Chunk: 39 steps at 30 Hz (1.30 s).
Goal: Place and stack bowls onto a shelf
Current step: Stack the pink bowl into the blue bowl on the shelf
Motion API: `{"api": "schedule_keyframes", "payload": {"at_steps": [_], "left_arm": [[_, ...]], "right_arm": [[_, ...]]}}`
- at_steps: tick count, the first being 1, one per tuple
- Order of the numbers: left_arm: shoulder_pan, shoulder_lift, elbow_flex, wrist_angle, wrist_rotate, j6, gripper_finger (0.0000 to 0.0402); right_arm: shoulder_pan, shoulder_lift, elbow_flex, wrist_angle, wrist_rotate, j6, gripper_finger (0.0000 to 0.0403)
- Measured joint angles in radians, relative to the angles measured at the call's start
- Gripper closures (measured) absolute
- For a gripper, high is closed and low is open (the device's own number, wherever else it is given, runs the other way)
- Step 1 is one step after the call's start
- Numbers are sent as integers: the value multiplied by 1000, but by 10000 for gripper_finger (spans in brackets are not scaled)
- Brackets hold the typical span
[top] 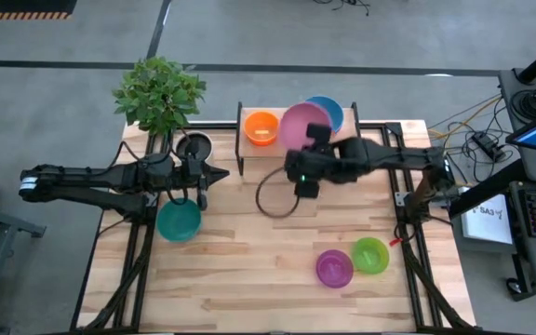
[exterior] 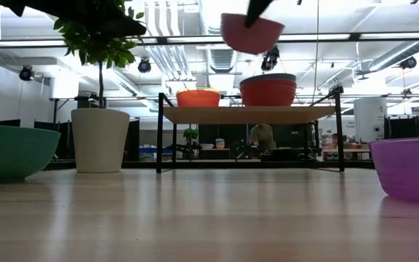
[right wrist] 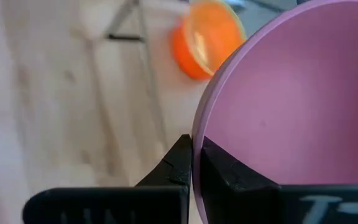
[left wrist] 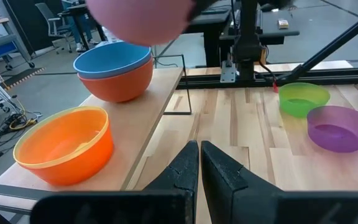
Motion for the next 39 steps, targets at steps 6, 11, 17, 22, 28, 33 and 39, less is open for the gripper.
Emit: {"api": "schedule_keyframes", "payload": {"at_steps": [6, 11, 17, 22, 28, 33, 39], "left_arm": [[0, 0, 0, 0, 0, 0, 400], [0, 0, 0, 0, 0, 4, 400], [0, 0, 0, 0, 0, 10, 400], [0, 0, 0, 0, 0, 13, 400], [0, 0, 0, -1, 0, 13, 400], [0, 0, 0, -1, 0, 13, 400], [0, 0, 0, -1, 0, 15, 400]], "right_arm": [[-173, 0, 0, -51, -23, -42, 394], [-310, 0, -2, -49, -178, -82, 394], [-401, 0, -2, -46, -292, -82, 394], [-421, 0, -2, -20, -342, -84, 374], [-422, 0, -2, -14, -349, -91, 337], [-422, -18, -3, 13, -355, -92, 327], [-422, -56, -12, 135, -444, -84, 326]]}}
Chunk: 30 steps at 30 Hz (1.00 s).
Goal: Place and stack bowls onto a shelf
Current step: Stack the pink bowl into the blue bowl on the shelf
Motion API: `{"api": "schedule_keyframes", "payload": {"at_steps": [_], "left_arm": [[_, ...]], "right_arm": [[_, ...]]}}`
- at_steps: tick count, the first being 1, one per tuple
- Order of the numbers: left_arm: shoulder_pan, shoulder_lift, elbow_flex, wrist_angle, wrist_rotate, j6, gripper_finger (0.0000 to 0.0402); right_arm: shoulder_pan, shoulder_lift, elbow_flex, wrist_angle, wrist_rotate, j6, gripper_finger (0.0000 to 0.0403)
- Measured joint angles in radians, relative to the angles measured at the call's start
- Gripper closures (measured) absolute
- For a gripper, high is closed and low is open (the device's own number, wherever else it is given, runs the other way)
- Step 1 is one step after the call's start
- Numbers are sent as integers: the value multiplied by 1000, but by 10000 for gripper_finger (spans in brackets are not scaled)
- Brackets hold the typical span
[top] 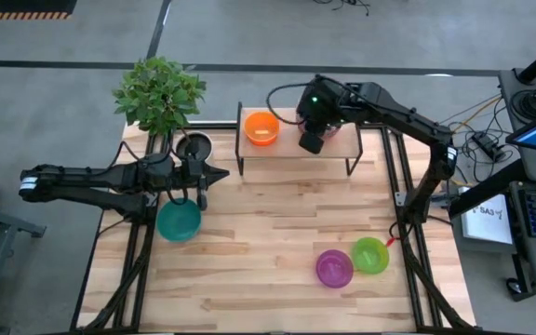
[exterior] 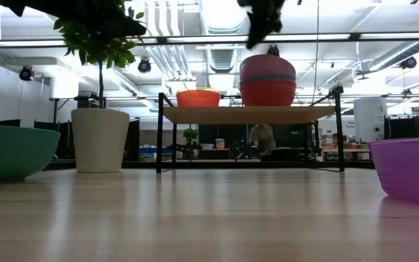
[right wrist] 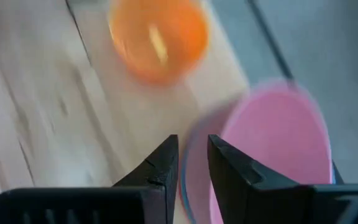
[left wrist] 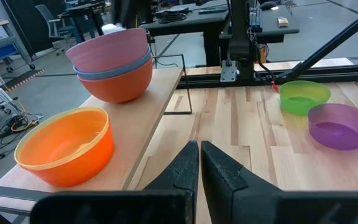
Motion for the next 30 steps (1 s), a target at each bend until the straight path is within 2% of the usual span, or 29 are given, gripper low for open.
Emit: {"api": "schedule_keyframes", "payload": {"at_steps": [3, 7, 9, 13, 20, 30], "left_arm": [[0, 0, 0, 0, 0, 7, 400], [0, 0, 0, 0, 0, 7, 400], [0, 0, 0, 0, 0, 7, 400], [0, 0, 0, 0, 0, 7, 400], [0, 0, 0, 0, 1, 7, 400], [0, 0, 0, 0, 1, 7, 400]], "right_arm": [[0, -48, -50, 195, -38, -33, 336], [0, -125, -197, 483, -45, -66, 370], [-5, -158, -288, 584, -44, -84, 387], [-34, -205, -463, 738, -45, -72, 393], [-107, -235, -641, 863, -45, -18, 394], [-124, -244, -688, 887, -48, 3, 394]]}}
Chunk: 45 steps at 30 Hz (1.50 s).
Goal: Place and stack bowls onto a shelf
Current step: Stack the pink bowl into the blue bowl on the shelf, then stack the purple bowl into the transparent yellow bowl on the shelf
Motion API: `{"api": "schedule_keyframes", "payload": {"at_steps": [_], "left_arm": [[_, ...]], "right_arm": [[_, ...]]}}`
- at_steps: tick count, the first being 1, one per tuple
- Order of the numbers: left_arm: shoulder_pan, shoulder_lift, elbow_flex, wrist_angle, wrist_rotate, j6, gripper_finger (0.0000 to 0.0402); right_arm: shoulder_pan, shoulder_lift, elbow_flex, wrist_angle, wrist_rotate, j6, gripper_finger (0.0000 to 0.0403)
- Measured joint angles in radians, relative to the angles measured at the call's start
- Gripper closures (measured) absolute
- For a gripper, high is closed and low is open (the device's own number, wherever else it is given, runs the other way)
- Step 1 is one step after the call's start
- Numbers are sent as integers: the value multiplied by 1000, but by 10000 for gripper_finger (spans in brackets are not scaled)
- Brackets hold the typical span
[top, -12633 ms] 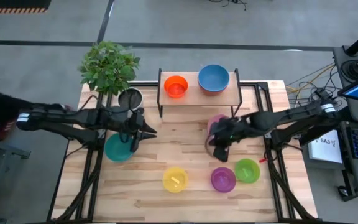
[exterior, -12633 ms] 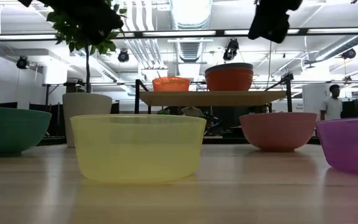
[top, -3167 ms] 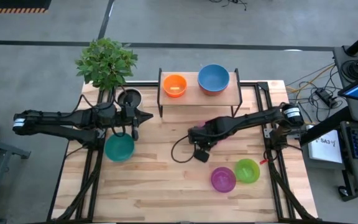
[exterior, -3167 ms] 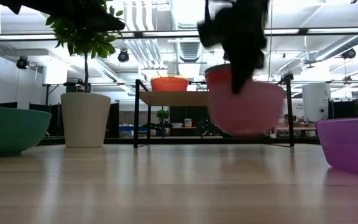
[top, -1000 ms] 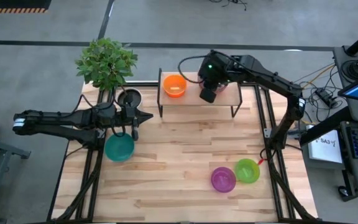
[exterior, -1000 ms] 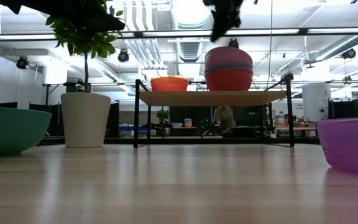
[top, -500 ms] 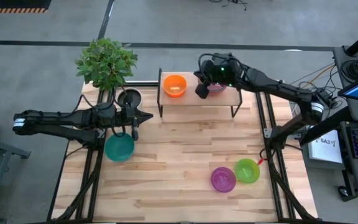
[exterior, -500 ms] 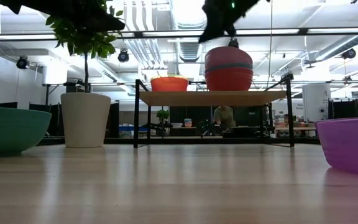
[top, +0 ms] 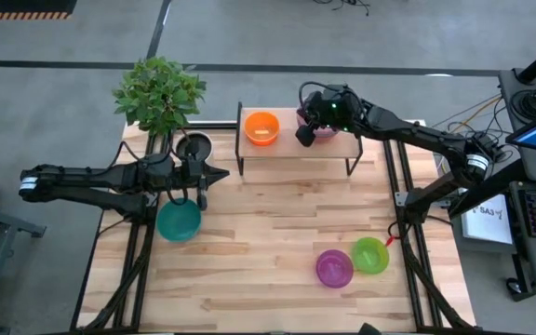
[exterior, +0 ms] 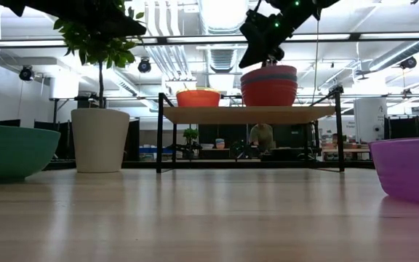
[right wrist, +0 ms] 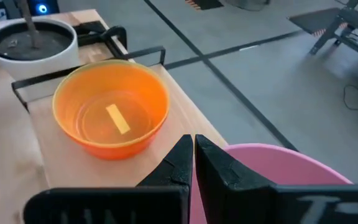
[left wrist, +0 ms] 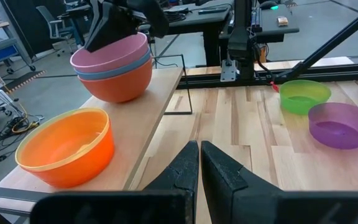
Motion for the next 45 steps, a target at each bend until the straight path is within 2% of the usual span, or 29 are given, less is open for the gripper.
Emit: {"api": "schedule_keyframes", "payload": {"at_steps": [5, 11, 18, 21, 25, 32, 39, 45], "left_arm": [[0, 0, 0, 0, 0, 0, 400], [0, 0, 0, 0, 0, 0, 400], [0, 2, 0, 0, 14, -52, 400], [0, 12, 0, -8, 89, -103, 400], [-6, 36, 9, -25, 162, -195, 400], [-72, 117, 30, -23, 167, -263, 400], [-152, 219, 49, -16, 166, -271, 400], [-184, 279, 90, -14, 166, -265, 400]], "right_arm": [[8, -33, -2, 19, 1, 10, 394], [73, -169, -68, 68, -46, 35, 394], [249, -344, -288, 197, -49, 115, 394], [338, -393, -376, 217, -30, 139, 394], [457, -430, -453, 217, 62, 164, 394], [618, -416, -499, 213, 90, 228, 394], [749, -356, -499, 130, 10, 334, 394], [825, -298, -498, 48, 8, 452, 394]]}}
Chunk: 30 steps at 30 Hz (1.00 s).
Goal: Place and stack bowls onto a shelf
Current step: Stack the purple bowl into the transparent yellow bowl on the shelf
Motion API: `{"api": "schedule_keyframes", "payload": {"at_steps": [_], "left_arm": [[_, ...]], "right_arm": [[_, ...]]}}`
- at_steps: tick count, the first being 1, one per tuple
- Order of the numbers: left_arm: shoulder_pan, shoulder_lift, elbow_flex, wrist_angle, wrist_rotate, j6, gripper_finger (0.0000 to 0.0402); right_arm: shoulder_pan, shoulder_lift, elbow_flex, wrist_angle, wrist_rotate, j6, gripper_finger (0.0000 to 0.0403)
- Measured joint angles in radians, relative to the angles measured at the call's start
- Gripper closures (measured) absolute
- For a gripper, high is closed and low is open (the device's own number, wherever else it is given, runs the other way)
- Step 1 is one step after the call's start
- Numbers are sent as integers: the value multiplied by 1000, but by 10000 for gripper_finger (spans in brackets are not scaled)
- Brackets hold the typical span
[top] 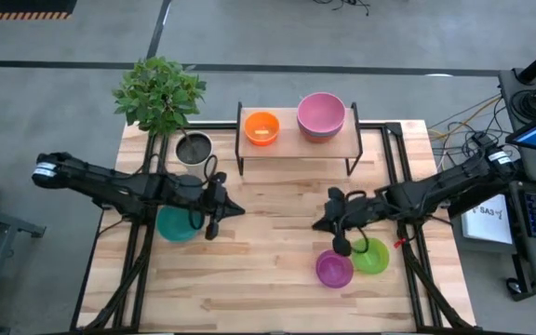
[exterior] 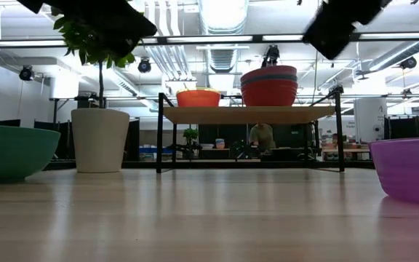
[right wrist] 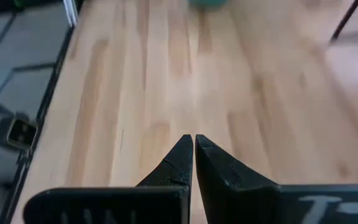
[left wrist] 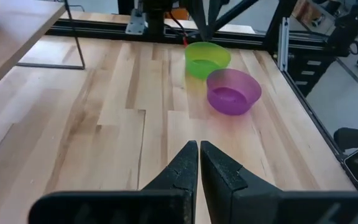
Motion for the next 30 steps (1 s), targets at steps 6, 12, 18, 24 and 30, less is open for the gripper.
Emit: {"api": "schedule_keyframes", "payload": {"at_steps": [6, 12, 18, 24, 30], "left_arm": [[-4, 21, 11, 5, -1, 2, 400], [-4, 35, 11, 23, -1, 2, 400], [-4, 35, 11, 27, -2, 2, 400], [-4, 35, 12, 42, -3, 2, 400], [-4, 35, 12, 51, -3, 2, 400]], "right_arm": [[39, 50, 0, -121, -56, 130, 394], [68, 105, 1, -219, -103, 210, 388], [74, 181, 2, -222, -190, 259, 337], [73, 247, 1, -301, -213, 264, 277], [73, 305, 2, -301, -214, 270, 271]]}}
